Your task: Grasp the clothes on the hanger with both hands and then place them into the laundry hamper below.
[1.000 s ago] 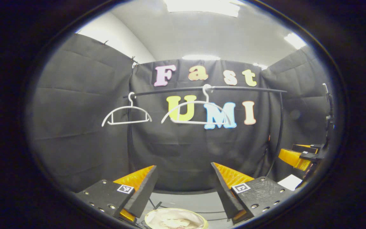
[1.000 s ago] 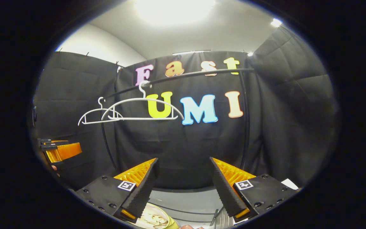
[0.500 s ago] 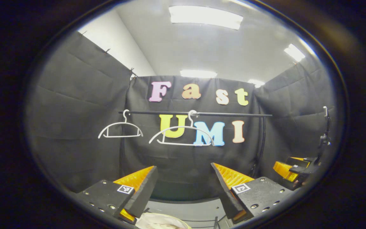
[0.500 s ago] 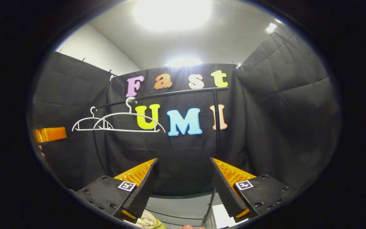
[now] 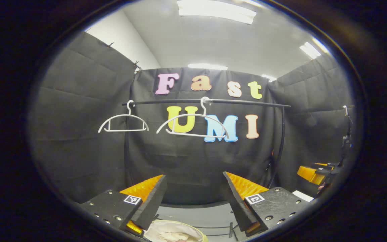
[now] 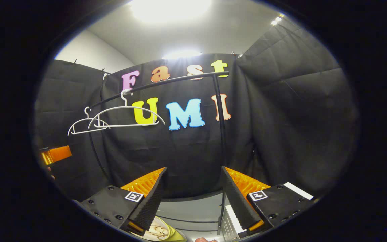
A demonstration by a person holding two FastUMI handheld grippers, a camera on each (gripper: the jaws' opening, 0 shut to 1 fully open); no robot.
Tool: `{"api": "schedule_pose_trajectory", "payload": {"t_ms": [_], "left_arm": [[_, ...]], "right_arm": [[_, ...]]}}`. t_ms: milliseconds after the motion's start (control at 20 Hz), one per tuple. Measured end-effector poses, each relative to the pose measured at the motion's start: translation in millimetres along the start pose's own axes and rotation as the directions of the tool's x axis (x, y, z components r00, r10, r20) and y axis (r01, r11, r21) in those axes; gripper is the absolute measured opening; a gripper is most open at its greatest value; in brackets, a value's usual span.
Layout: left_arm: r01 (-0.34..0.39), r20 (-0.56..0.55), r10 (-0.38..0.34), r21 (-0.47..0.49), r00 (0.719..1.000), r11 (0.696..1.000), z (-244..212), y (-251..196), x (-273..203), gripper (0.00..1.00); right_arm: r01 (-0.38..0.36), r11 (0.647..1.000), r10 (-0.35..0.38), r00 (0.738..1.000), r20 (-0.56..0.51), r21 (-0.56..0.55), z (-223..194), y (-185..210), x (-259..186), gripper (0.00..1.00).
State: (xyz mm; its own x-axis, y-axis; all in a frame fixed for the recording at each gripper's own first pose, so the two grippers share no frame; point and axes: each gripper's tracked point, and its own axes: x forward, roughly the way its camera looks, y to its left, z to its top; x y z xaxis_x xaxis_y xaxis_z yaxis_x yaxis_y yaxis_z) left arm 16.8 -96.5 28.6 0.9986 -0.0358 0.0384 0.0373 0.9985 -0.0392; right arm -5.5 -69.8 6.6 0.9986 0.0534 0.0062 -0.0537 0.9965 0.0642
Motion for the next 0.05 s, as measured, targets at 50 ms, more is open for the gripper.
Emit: {"api": "schedule_pose_trajectory", "payload": {"t_ms": [50], "left_arm": [[0.015, 0.004, -0.015, 0.008, 1.000, 1.000, -1.6, -1.3, 5.3, 0.95]], "right_arm": [[0.022, 1.000, -0.022, 1.000, -0.003, -0.019, -0.9, 1.5, 4.7, 0.92]]}}
